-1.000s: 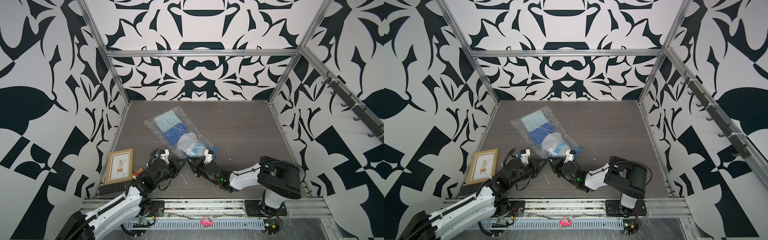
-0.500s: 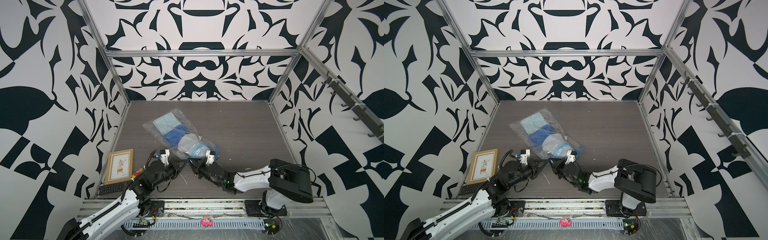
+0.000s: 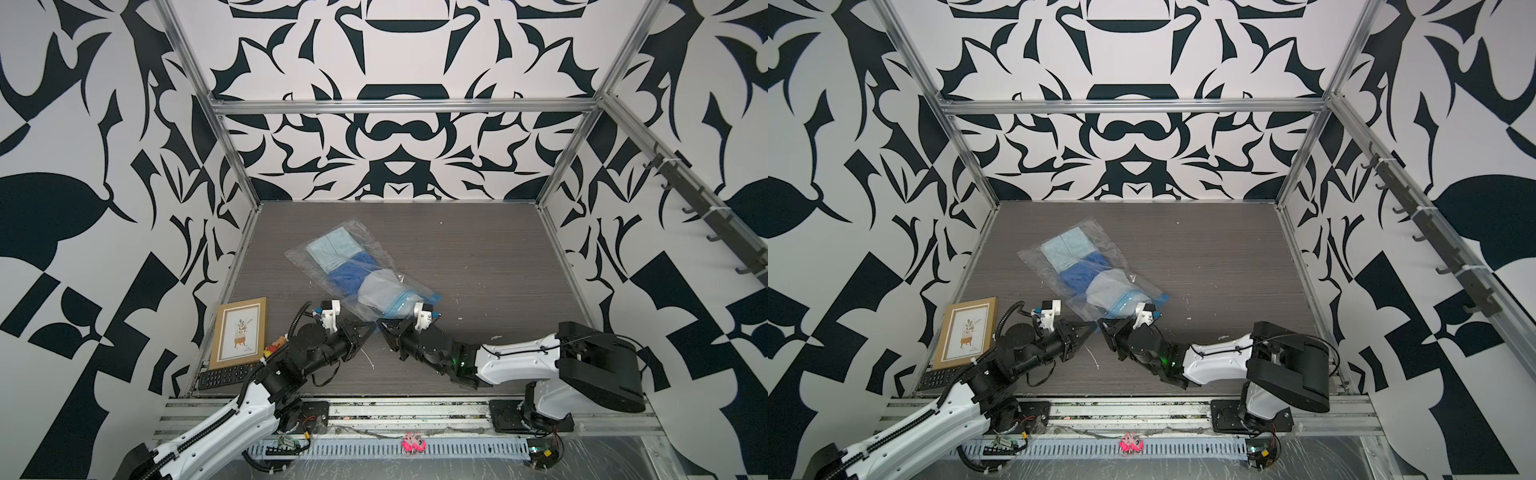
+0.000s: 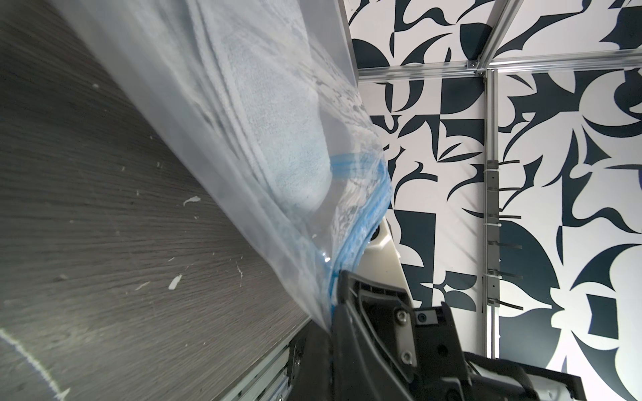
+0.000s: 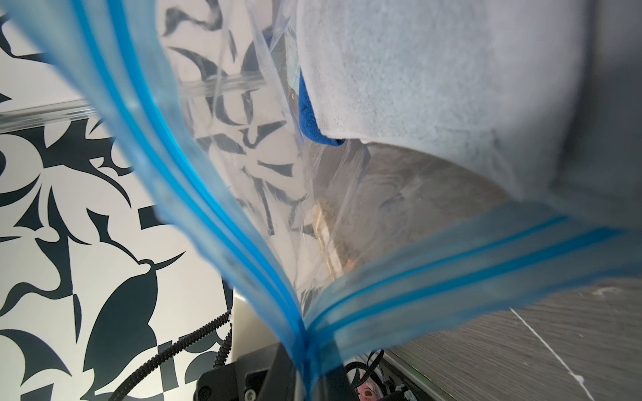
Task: Place the folded towel into the vacuum bag
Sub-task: Close the vacuum bag at the center of the board.
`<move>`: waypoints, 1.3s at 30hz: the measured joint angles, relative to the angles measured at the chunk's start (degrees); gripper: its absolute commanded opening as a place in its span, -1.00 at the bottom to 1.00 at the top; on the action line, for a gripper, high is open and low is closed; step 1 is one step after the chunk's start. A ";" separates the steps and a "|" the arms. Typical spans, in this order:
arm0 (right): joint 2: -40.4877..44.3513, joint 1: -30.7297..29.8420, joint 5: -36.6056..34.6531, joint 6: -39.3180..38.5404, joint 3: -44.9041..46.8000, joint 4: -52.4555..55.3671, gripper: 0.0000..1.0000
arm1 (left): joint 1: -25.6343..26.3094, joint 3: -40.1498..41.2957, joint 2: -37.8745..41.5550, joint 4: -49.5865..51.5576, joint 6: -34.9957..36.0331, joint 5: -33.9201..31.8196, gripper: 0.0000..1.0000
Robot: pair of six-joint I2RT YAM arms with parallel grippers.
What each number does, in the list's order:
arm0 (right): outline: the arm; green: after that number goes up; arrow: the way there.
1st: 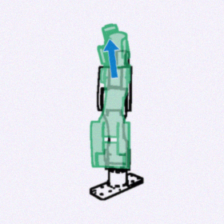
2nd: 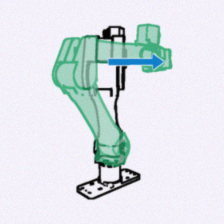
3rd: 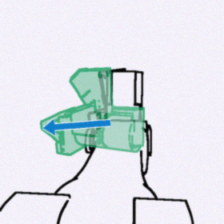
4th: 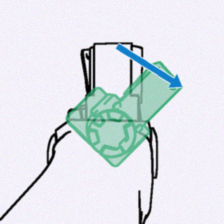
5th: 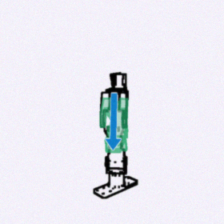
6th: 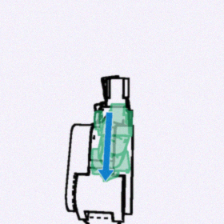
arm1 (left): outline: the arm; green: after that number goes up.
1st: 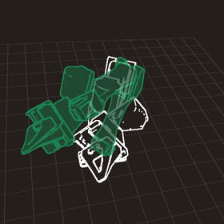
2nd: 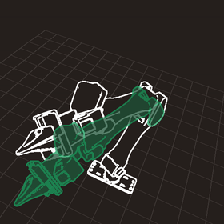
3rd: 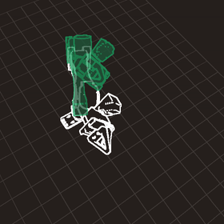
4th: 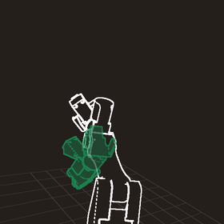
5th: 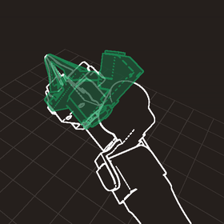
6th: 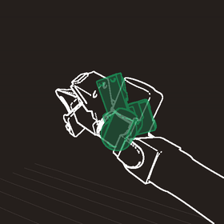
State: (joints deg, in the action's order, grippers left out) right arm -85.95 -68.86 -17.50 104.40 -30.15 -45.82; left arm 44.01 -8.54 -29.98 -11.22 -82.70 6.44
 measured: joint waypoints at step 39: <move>-3.37 0.42 -4.48 1.97 -4.59 13.16 -1.00 | -0.24 -0.35 8.72 14.49 -0.17 -2.21 -1.00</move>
State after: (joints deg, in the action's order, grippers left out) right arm -89.32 -68.45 -21.98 106.37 -34.74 -32.67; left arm 43.77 -8.88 -21.26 3.27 -82.87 4.23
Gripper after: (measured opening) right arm 0.104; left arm 0.045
